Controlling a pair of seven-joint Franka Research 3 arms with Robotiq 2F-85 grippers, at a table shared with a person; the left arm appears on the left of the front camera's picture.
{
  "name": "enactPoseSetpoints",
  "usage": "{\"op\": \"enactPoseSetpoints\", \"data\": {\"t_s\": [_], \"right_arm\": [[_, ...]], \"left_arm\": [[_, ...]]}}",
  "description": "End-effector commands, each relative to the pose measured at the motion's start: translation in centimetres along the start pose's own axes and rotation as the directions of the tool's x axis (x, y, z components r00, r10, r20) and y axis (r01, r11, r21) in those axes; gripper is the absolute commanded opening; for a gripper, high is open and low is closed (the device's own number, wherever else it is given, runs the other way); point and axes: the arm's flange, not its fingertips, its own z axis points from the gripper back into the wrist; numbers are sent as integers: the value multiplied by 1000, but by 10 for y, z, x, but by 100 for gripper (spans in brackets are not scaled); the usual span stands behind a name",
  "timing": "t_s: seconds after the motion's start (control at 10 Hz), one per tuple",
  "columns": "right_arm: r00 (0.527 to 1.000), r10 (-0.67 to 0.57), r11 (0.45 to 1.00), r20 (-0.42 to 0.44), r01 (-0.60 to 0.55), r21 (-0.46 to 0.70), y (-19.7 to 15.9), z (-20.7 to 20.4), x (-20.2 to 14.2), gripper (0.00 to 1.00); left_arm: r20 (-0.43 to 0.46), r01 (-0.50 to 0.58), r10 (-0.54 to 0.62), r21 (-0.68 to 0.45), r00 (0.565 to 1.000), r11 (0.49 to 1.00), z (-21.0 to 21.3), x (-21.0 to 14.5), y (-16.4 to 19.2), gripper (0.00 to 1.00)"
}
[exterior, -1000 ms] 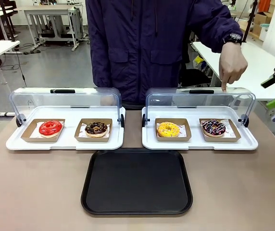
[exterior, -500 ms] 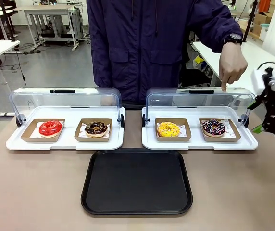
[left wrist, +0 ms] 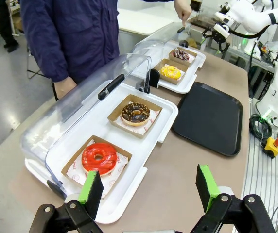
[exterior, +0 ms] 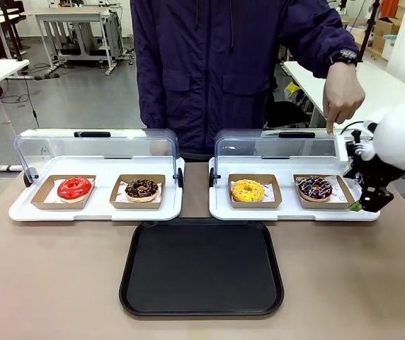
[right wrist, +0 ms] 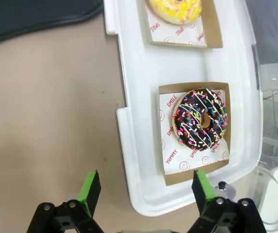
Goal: Move the fourth donut from the left to the tray.
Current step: Pick up the Paper togo box containing the Donut indicated by the person and place it on the Handle tray.
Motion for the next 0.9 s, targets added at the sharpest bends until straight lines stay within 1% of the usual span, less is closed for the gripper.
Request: {"op": "enactPoseSetpoints", "data": {"t_s": [0.0, 0.1, 0.2, 0.7, 0.8], "right_arm": [[1000, -4, 1000, -7, 4, -24, 6, -17, -5, 100], [1000, -13, 999, 2, 13, -38, 3, -22, -4, 100], [1000, -2, 1000, -6, 2, 1, 0, -10, -2, 100], [1000, -4, 1000, -6, 4, -6, -1, -14, -3, 100], [999, -10, 1000, -31, 10, 1, -9, -20, -2, 100]], "left_arm": [[8, 6, -6, -6, 1000, 1000, 1, 2, -2, 100], [8, 6, -6, -6, 1000, 1000, 1, 2, -2, 100], [8, 6, -6, -6, 1000, 1000, 1, 2, -2, 100], [8, 6, -6, -6, 1000, 1000, 1, 2, -2, 100], [8, 6, -6, -6, 1000, 1000, 1, 2, -2, 100]]}}
